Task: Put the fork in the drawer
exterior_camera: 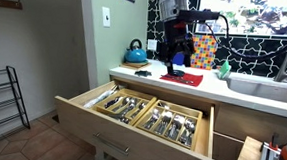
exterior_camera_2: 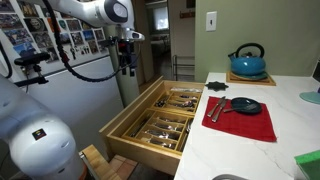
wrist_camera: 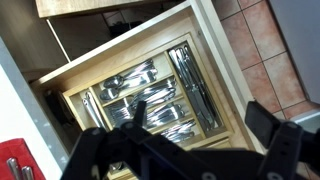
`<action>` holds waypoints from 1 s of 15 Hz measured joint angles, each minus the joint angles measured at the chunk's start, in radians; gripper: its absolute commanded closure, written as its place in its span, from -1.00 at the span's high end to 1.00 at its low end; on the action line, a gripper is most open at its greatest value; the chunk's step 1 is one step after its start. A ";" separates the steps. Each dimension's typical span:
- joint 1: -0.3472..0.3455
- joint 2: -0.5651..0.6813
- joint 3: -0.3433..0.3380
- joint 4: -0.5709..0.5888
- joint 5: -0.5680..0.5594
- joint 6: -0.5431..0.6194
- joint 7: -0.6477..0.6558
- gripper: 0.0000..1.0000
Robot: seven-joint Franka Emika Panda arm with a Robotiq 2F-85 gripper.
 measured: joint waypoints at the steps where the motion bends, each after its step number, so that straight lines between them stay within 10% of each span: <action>1: -0.009 0.002 -0.018 0.015 -0.012 0.000 -0.001 1.00; 15: -0.156 0.132 -0.263 0.178 -0.125 0.117 -0.170 1.00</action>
